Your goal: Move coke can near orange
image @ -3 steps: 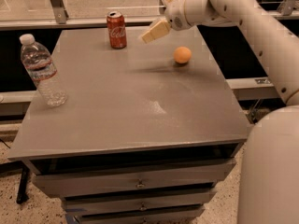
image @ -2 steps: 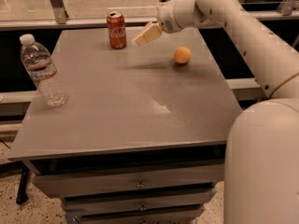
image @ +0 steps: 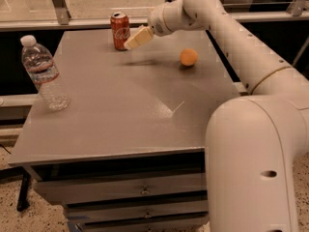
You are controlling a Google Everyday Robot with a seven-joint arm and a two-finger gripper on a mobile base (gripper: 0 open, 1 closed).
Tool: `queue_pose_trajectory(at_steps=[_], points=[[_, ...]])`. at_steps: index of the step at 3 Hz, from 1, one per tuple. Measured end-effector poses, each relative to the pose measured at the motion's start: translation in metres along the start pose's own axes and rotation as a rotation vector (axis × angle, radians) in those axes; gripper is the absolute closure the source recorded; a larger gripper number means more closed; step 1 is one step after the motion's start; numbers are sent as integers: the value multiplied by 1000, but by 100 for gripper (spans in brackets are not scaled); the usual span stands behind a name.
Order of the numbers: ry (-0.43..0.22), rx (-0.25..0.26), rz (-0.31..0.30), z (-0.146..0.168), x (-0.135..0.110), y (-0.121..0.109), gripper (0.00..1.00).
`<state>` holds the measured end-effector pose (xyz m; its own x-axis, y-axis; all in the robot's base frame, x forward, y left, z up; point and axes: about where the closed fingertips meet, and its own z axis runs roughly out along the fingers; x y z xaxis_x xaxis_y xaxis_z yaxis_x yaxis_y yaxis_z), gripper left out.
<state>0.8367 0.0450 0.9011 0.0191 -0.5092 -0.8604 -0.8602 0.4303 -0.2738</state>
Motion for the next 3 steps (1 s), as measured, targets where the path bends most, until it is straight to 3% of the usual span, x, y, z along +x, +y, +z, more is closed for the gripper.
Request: queue_pose_trajectory(at_steps=[2, 3], points=[[-14, -32, 46, 39, -3, 1, 0], [-21, -50, 64, 53, -6, 4, 16]])
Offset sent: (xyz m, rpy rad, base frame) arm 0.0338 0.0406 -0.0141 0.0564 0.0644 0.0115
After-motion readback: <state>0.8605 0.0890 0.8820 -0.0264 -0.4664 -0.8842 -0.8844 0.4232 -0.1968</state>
